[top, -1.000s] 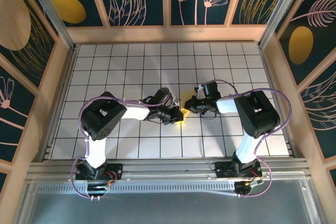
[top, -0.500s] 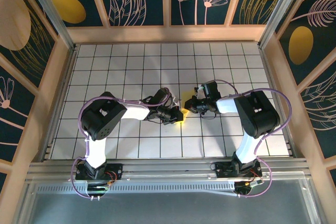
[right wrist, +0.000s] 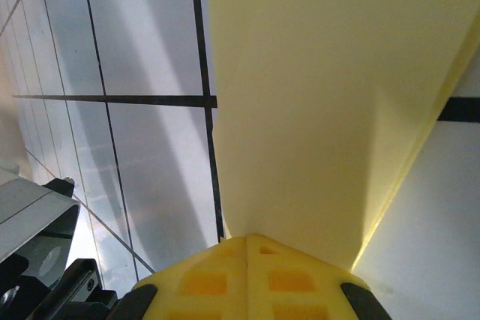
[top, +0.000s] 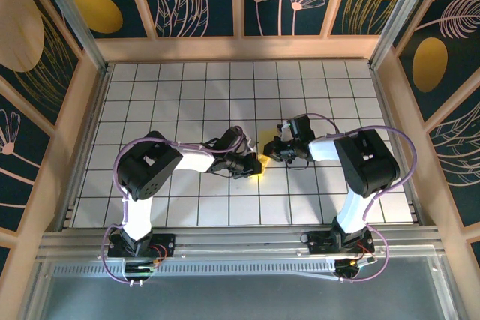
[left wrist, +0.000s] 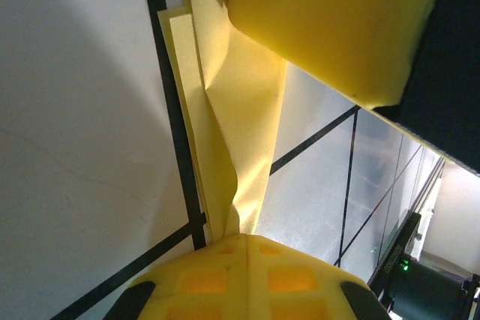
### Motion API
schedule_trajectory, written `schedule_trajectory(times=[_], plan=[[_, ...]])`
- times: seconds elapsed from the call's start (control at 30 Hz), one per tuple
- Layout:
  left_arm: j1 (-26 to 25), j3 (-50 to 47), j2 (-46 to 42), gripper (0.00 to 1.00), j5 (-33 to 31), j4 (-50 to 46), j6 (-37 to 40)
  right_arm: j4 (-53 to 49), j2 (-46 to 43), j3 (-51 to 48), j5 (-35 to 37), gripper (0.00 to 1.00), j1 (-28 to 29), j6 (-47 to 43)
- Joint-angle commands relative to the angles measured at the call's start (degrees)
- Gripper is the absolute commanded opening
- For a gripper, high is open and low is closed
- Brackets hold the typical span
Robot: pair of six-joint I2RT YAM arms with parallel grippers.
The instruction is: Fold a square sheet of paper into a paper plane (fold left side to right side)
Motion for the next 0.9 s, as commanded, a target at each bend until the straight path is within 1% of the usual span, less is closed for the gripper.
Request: schedule_trajectory(times=[0.0, 0.2, 0.3, 0.47, 0.6, 0.87], plan=[[-0.59, -0.12, 1.76, 0.01, -2.62, -6.09, 1.71, -6.51, 1.46, 0.4, 5.8, 0.0, 0.87, -2.55], [-0.96, -0.47, 1.75, 0.0, -4.03, -7.04, 1.8, -8.44, -4.02, 2.79, 5.91, 0.0, 0.75, -3.25], [-1.04, -0.41, 1.81, 0.0, -4.29, -7.13, 1.86, -9.48, -6.62, 1.12, 5.74, 0.0, 0.99, -2.77], [-1.04, -0.21, 1.88, 0.0, -4.45, -7.48, 2.14, -6.86, -10.17, -3.02, 3.79, 0.0, 2.74, 0.5], [-1.03, -0.06, 1.8, 0.0, -4.66, -7.83, 2.4, -5.16, -9.88, -3.98, 3.58, 0.0, 4.36, 2.15], [-1.05, -0.12, 1.8, 0.0, -4.83, -7.93, 2.37, -2.89, -5.94, -3.88, 3.48, 0.0, 5.8, 3.51]])
